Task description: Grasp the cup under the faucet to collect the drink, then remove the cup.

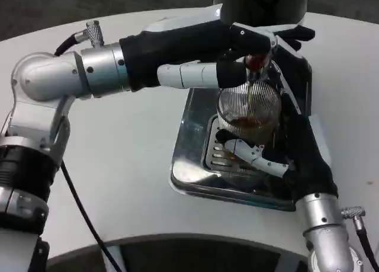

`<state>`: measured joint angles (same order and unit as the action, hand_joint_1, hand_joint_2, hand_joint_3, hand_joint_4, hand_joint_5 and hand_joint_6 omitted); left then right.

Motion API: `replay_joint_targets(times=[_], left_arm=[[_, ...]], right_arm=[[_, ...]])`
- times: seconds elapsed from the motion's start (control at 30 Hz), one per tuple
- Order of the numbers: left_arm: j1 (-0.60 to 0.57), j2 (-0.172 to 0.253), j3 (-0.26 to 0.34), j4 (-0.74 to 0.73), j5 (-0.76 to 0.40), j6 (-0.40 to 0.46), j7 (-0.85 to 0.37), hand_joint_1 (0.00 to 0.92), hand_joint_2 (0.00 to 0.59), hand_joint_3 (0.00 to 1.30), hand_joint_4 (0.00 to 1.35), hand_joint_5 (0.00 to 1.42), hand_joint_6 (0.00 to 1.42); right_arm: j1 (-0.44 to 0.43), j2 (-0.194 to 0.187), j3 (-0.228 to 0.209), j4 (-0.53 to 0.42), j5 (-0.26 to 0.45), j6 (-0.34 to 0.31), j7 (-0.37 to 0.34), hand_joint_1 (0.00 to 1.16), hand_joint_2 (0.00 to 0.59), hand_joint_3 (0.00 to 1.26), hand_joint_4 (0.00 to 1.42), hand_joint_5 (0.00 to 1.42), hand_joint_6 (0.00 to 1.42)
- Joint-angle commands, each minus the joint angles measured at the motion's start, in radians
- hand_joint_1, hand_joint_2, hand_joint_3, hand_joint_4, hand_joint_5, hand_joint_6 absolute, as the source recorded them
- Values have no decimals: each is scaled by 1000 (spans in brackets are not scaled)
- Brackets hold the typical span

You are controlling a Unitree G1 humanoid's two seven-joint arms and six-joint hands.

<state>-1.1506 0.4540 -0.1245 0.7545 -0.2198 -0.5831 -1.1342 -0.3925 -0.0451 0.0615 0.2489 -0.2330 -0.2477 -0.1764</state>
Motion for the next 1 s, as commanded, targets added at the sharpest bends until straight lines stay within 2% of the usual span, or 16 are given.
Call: replay_joint_targets(times=[0.03,0.23,0.4,0.6,0.73,0.83,0.9,1.0], left_arm=[[66,5,-40,16,63,35,-42,0,20,393,31,72,0],[67,6,-39,15,63,37,-36,0,26,394,31,72,0],[79,4,-28,11,45,56,-34,0,31,405,19,66,0],[113,-5,0,-5,13,94,-28,0,34,396,0,8,0],[161,-16,25,-32,-34,158,-23,0,35,376,0,0,0],[188,-25,41,-56,-62,206,-16,0,36,387,0,0,0],[209,-34,56,-74,-88,247,-8,0,36,392,0,0,0],[236,-43,84,-91,-132,315,9,0,34,398,0,0,0]], right_arm=[[-6,8,0,28,-9,1,-21,865,157,102,205,258,256],[-6,10,-3,37,-11,1,-43,893,157,200,359,393,344],[0,7,-7,36,-14,4,-59,920,150,320,449,498,419],[7,7,-12,31,-20,5,-78,977,159,500,574,630,576],[9,6,-14,28,-25,6,-89,1011,154,567,619,694,625],[11,5,-14,26,-27,8,-95,1028,160,607,654,736,697],[13,7,-15,24,-29,8,-99,1035,165,634,686,783,808],[18,8,-16,20,-29,9,-103,1053,168,654,709,823,853]])
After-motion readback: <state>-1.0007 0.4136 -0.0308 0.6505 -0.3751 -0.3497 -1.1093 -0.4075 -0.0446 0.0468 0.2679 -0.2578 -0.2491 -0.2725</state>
